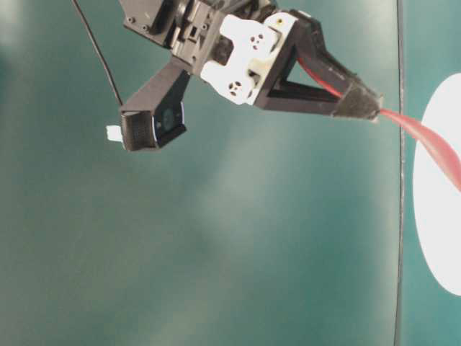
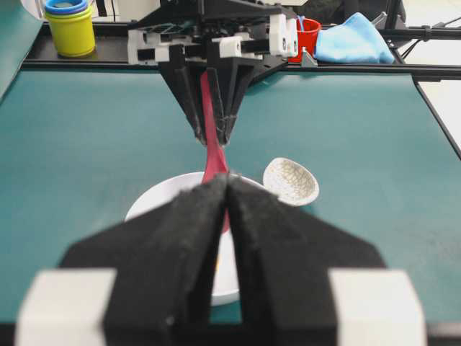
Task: Scoop the yellow hexagonal prism block from the bowl with a spoon using the right arm.
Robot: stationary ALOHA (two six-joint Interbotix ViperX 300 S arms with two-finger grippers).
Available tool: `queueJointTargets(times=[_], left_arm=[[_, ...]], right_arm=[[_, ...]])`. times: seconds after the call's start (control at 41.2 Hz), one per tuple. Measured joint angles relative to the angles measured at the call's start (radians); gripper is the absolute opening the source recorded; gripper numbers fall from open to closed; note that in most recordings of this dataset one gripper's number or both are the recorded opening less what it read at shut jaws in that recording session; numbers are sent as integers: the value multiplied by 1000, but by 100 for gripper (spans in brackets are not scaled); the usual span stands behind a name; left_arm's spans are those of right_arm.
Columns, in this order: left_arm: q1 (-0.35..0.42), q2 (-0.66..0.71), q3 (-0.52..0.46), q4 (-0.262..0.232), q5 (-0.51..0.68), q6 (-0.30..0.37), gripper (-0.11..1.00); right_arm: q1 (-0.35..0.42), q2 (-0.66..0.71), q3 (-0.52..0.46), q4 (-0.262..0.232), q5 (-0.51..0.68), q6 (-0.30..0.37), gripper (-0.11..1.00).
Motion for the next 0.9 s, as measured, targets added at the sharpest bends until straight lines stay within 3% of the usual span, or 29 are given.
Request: queueJointTargets(times=[0.898], left_arm=[[0, 0, 0, 0, 14, 0, 9]], right_arm=[[0, 57, -5, -11, 23, 0, 25]])
